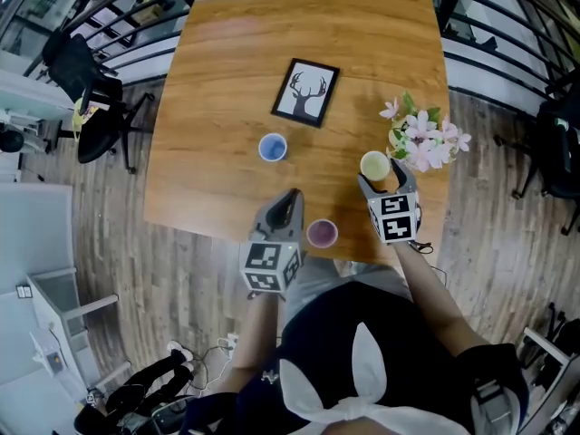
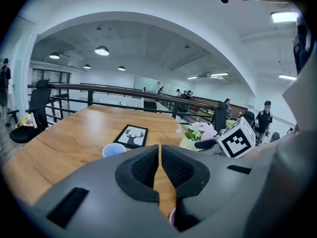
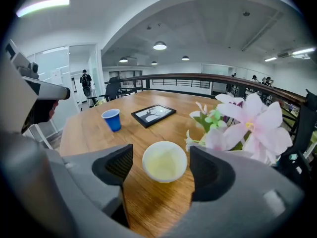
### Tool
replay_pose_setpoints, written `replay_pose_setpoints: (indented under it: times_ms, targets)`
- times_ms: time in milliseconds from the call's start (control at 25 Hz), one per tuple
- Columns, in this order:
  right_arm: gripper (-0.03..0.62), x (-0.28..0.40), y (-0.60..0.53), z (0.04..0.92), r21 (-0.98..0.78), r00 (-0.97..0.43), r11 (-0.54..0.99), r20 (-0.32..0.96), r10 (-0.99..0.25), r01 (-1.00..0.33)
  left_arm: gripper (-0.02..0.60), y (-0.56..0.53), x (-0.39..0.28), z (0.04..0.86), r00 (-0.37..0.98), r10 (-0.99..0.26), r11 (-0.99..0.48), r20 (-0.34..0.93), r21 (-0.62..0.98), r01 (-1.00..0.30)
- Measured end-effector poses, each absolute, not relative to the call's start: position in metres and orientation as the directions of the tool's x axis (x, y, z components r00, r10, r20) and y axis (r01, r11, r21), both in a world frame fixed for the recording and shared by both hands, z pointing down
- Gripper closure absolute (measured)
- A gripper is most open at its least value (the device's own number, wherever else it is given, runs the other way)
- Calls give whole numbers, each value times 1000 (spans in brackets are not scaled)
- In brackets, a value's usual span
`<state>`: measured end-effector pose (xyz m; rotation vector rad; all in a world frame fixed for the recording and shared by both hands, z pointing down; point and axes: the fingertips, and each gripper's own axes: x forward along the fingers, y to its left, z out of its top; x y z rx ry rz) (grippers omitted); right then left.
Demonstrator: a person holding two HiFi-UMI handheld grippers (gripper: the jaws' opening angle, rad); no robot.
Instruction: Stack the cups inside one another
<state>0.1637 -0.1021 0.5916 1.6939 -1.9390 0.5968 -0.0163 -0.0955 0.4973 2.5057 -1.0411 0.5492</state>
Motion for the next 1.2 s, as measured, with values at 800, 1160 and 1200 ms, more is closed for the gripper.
replay_pose_setpoints:
  times_ms: [800,1160,1200]
  targets:
    - [238,164,-111,623,5,-78,113,693,-717,-994,549,-102,-16,522,668,-548,-671,503,213,-711]
    - [264,165,-111,621,18,-75,120,687,-723,-993,549,-100,-19,525,659,-543,-663,521,216,-717]
    - [264,166,-111,620,20,-76,122,685,-725,-992,549,-100,-19,525,660,-545,-663,518,216,-717]
